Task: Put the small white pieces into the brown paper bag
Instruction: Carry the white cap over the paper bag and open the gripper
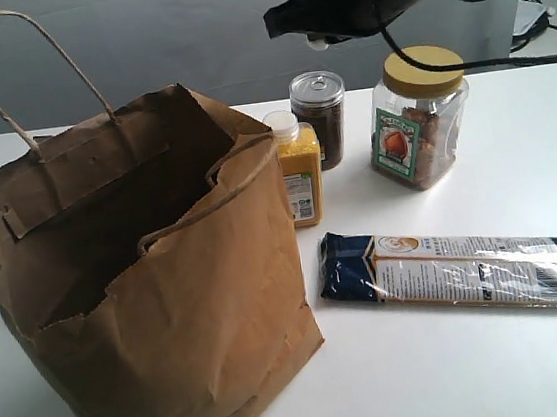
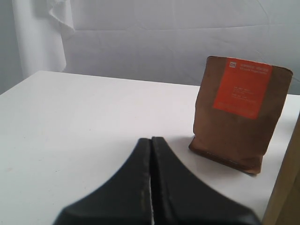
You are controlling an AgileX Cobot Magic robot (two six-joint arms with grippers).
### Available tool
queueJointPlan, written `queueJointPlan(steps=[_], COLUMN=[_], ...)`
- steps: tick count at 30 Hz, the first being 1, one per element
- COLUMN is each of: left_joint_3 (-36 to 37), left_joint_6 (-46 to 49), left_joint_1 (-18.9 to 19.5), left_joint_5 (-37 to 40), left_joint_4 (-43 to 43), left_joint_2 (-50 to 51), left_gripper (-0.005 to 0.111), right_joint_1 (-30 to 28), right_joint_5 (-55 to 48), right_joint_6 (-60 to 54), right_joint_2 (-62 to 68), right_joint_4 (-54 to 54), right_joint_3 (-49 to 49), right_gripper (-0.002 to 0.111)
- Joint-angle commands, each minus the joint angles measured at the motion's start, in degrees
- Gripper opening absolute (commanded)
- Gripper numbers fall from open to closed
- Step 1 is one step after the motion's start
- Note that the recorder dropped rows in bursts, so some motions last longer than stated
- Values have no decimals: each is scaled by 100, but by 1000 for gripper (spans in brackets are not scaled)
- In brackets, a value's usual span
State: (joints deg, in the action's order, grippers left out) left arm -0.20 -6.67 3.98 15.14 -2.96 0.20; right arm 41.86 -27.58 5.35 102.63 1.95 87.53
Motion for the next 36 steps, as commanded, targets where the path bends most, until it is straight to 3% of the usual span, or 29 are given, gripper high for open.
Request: queueJointPlan(steps=[1,8,17,23,27,32,36], left_joint_3=[20,20,20,20,20,20,20], left_joint_6=[-23,-23,-23,-23,-23,-23,-23], left_joint_1=[-23,-23,-23,-23,-23,-23,-23], left_joint_5=[-17,-17,-17,-17,-17,-17,-17], left_joint_4=[45,45,45,45,45,45,45], left_joint_2=[-20,-20,-20,-20,-20,-20,-20], left_gripper=[0,0,0,0,0,0,0], right_joint_1=[392,1266,2503,2910,2971,2971,2971], right_joint_5=[514,600,745,845,845,810,810], right_joint_6=[106,106,228,228,240,379,416], right_joint_2=[-1079,-1936,-2021,-2021,-2021,-2021,-2021], right_joint_4=[99,99,99,99,15,-2,12], right_joint_3=[-903,-1562,-1575,-1575,-1575,-1575,-1575], right_gripper=[12,12,12,13,30,65,75])
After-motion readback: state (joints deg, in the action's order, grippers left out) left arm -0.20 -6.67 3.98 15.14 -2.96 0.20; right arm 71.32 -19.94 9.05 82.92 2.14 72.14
